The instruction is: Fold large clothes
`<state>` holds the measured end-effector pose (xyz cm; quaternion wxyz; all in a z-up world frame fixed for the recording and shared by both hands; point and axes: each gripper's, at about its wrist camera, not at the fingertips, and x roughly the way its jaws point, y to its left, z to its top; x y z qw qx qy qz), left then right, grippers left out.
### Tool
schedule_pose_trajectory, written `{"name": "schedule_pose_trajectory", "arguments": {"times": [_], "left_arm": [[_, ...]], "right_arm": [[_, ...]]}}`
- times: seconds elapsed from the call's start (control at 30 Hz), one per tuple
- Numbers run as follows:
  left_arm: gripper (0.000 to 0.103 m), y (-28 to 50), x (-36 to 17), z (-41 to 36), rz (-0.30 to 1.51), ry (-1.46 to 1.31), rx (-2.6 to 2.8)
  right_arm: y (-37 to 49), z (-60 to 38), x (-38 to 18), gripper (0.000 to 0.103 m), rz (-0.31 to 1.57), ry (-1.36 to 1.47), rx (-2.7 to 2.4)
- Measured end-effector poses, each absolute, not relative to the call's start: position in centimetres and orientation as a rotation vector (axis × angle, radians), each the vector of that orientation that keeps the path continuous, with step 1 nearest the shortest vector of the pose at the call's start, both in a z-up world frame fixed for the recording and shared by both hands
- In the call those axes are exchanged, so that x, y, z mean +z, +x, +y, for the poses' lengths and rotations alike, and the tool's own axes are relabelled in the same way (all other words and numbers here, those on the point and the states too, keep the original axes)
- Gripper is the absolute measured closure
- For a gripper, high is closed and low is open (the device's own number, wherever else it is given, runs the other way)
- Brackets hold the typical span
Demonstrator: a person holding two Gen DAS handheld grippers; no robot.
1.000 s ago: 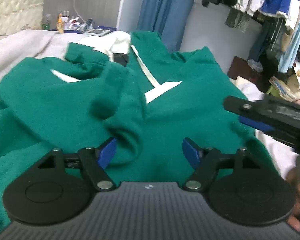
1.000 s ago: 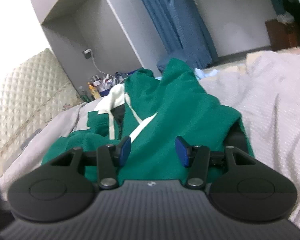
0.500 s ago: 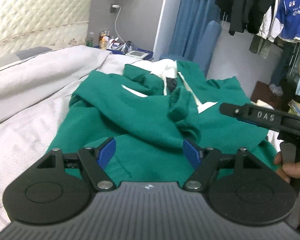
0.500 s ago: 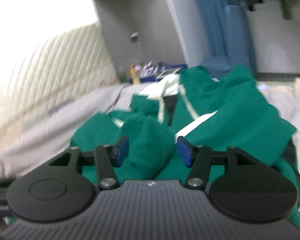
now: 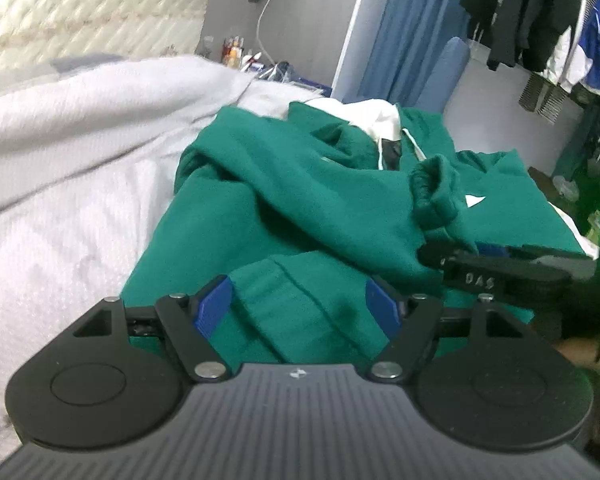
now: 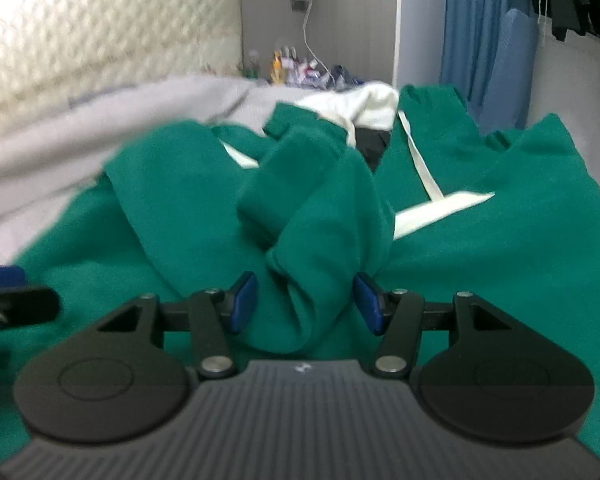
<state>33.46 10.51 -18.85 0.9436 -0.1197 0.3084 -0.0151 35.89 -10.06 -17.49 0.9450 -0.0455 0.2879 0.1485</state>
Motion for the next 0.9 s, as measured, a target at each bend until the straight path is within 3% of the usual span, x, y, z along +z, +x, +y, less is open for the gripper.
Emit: {"name": "schedule_pose_trajectory", "arguments": {"times": [0.2, 0.9], "left_arm": [[0.025, 34.4, -20.6, 12.1, 0.652, -0.301, -0.036], [0.025, 32.8, -18.8, 11.2, 0.590, -0.283, -0.007]], "right_arm": [[37.6, -12.4, -18.2, 0.047, 0.657, 0.061, 0.224], [34.0, -20.0, -14.6, 0.045, 0.531, 0.288, -0.071]]}}
